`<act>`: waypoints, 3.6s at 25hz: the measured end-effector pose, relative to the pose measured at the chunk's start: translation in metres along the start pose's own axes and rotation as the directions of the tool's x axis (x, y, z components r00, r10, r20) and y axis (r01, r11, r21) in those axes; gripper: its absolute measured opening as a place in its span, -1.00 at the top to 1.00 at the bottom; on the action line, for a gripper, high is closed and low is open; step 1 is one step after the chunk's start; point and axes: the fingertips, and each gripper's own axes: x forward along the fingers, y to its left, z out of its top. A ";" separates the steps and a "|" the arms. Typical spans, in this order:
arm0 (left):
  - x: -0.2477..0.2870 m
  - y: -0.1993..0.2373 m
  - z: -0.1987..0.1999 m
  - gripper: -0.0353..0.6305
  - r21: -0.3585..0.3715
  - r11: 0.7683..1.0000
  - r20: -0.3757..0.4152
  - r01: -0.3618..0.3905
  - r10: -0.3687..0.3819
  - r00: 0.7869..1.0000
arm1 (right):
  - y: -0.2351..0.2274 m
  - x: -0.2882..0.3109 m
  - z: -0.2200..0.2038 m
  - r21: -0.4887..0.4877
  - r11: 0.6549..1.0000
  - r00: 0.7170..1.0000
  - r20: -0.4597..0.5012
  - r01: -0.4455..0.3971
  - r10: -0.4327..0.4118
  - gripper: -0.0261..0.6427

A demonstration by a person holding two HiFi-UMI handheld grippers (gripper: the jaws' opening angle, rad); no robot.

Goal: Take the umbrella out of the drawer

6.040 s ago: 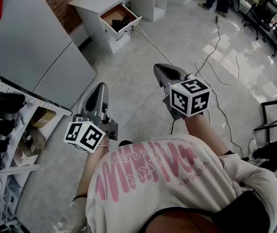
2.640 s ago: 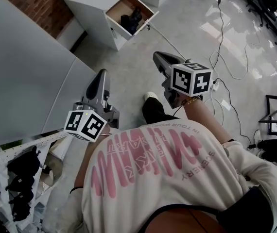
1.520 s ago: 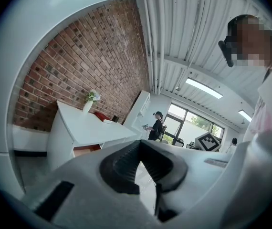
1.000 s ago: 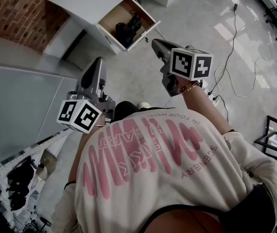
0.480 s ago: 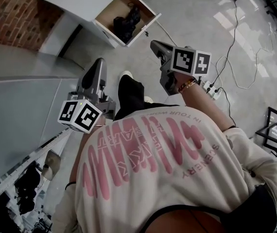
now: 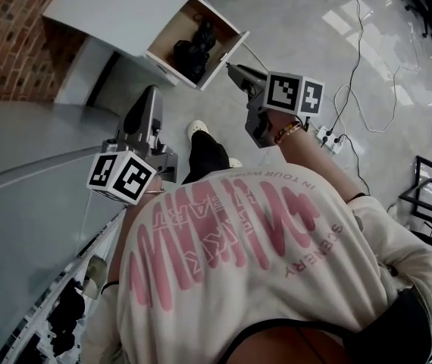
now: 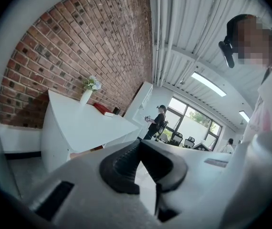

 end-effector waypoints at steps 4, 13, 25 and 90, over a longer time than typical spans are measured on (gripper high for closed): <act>0.018 0.020 0.018 0.88 0.004 1.000 0.003 0.010 -0.010 1.000 | -0.003 0.020 0.014 0.012 1.000 1.000 0.002 0.021 -0.021 0.54; 0.050 0.058 0.047 0.88 0.005 1.000 -0.008 0.029 -0.029 1.000 | -0.005 0.059 0.036 0.032 0.998 0.998 0.003 0.059 -0.059 0.29; 0.083 0.094 0.086 0.88 0.028 0.998 -0.019 0.063 -0.063 0.998 | -0.012 0.112 0.056 0.090 0.991 0.995 -0.019 0.098 -0.097 0.00; 0.019 0.170 0.009 0.88 -0.125 0.697 0.081 -0.706 0.716 0.693 | -0.199 0.324 -0.038 0.003 0.942 0.798 -0.532 0.335 -0.282 -0.42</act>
